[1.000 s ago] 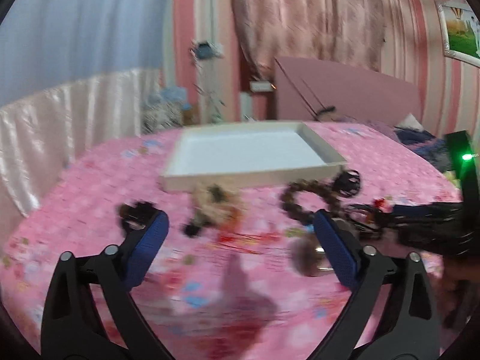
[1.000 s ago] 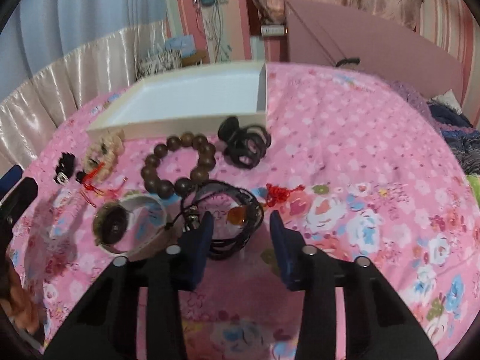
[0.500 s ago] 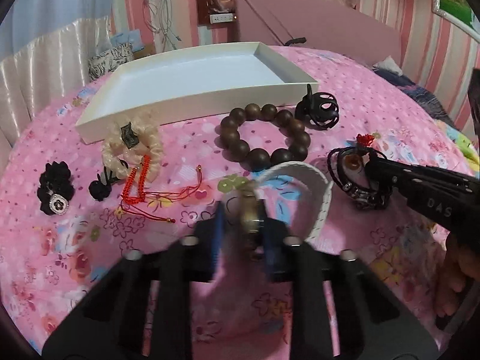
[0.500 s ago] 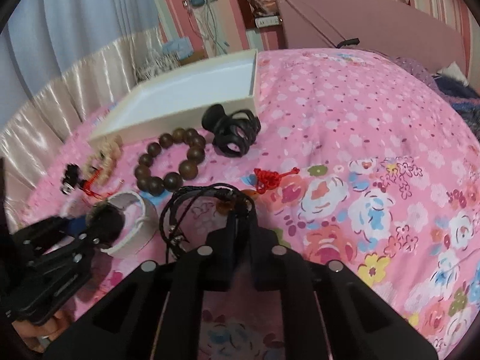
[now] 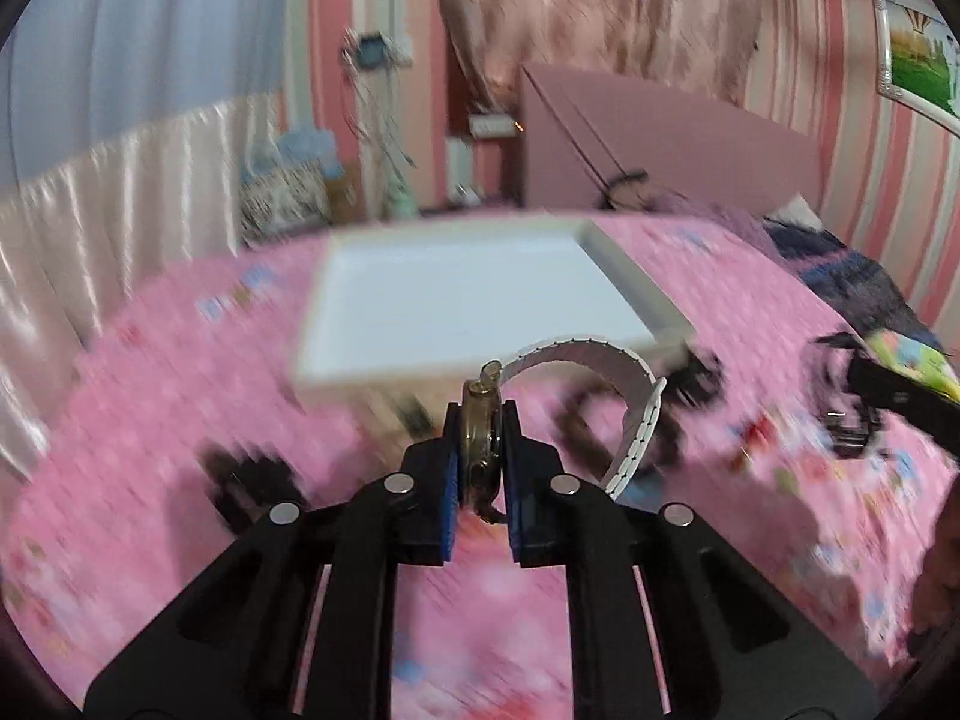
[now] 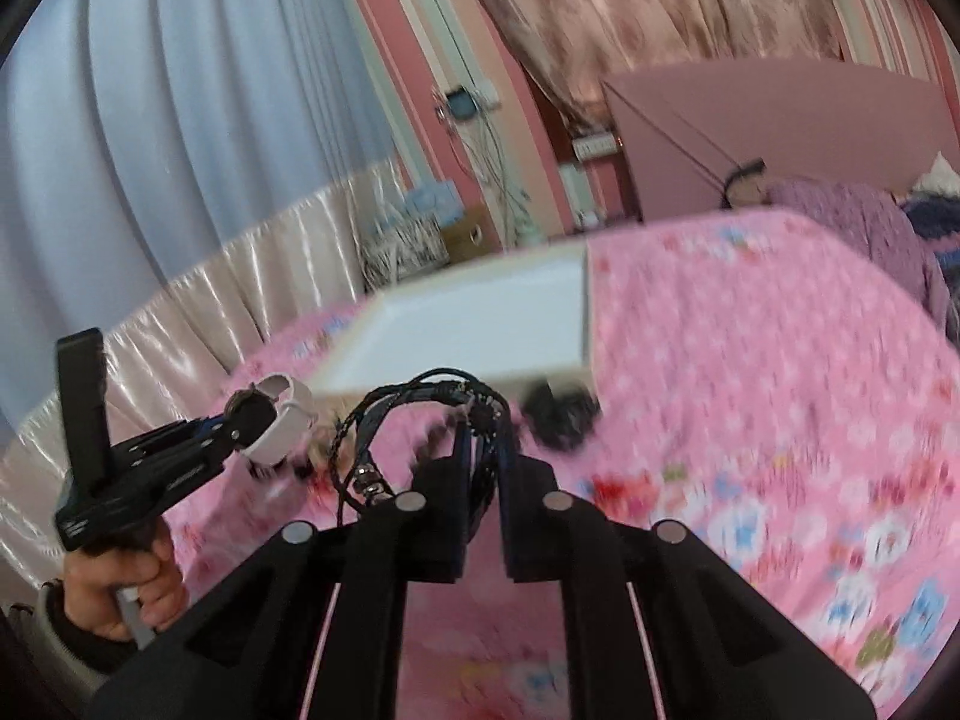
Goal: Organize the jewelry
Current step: 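Grasp the white-strap watch with the left tool while the right tool grasps the black leather bracelet, then lower the watch into the white tray with the left tool while the right tool lowers the bracelet there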
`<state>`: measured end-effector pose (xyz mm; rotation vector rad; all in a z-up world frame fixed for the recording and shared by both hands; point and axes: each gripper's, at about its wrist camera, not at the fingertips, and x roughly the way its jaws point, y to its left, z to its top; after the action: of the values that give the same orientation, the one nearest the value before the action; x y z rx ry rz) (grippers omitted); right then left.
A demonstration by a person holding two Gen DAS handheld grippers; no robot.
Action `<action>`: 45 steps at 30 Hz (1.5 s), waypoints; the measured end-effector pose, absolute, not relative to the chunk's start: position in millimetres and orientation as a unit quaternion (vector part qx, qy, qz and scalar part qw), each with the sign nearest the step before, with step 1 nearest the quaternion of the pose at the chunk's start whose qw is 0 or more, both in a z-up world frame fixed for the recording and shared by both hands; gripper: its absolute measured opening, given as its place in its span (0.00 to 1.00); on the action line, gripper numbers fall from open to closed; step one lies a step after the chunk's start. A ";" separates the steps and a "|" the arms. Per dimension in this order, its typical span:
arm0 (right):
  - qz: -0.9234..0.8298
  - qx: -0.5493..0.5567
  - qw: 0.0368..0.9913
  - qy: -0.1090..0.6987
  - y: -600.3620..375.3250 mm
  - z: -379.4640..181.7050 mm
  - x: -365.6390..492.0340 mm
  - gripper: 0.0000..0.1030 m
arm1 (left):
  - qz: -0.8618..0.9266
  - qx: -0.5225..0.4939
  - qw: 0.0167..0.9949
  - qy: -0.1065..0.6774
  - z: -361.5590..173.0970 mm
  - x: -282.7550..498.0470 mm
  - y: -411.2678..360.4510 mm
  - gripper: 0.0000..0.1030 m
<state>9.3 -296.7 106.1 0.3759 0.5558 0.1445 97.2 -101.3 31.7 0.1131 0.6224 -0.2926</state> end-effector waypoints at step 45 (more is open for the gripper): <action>-0.028 0.133 0.935 0.327 -307.1 53.2 168.5 0.51 | -0.102 0.020 0.947 0.302 -24.4 220.8 -45.0 0.56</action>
<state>168.5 -307.1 53.2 0.2717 0.6692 -0.0571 220.8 -45.0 -24.4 0.0399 0.6158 -0.2084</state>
